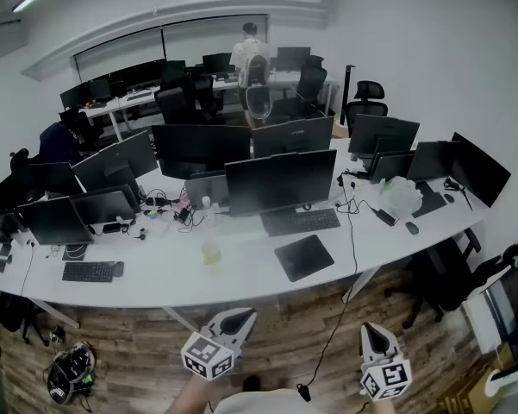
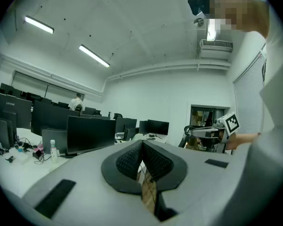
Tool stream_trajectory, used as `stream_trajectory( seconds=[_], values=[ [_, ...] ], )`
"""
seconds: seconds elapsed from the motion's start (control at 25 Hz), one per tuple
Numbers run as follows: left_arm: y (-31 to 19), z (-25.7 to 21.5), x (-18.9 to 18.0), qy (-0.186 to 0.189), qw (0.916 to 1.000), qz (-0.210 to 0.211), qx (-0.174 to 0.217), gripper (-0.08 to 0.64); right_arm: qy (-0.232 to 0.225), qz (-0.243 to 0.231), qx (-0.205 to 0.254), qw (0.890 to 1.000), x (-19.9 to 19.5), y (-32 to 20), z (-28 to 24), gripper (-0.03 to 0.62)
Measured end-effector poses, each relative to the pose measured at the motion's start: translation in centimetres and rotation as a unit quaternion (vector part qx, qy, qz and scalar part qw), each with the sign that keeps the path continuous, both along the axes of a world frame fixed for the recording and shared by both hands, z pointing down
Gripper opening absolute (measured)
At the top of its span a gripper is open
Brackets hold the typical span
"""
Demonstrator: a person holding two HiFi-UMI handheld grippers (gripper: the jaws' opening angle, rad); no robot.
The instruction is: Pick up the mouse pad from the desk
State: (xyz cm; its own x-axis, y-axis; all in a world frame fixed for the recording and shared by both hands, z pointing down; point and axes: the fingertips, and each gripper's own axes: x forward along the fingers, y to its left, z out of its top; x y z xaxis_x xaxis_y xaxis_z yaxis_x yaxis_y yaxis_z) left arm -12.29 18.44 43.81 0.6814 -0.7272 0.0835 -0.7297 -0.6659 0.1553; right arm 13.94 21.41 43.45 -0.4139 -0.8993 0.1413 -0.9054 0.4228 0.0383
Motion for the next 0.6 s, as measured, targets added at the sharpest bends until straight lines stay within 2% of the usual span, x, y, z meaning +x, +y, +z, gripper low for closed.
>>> stream_trajectory(
  seconds=[0.6],
  values=[
    [-0.51, 0.36, 0.39, -0.002, 0.9999, 0.010, -0.004, 0.017, -0.011, -0.002, -0.001, 1.000, -0.35, -0.52, -0.02, 0.011]
  ],
)
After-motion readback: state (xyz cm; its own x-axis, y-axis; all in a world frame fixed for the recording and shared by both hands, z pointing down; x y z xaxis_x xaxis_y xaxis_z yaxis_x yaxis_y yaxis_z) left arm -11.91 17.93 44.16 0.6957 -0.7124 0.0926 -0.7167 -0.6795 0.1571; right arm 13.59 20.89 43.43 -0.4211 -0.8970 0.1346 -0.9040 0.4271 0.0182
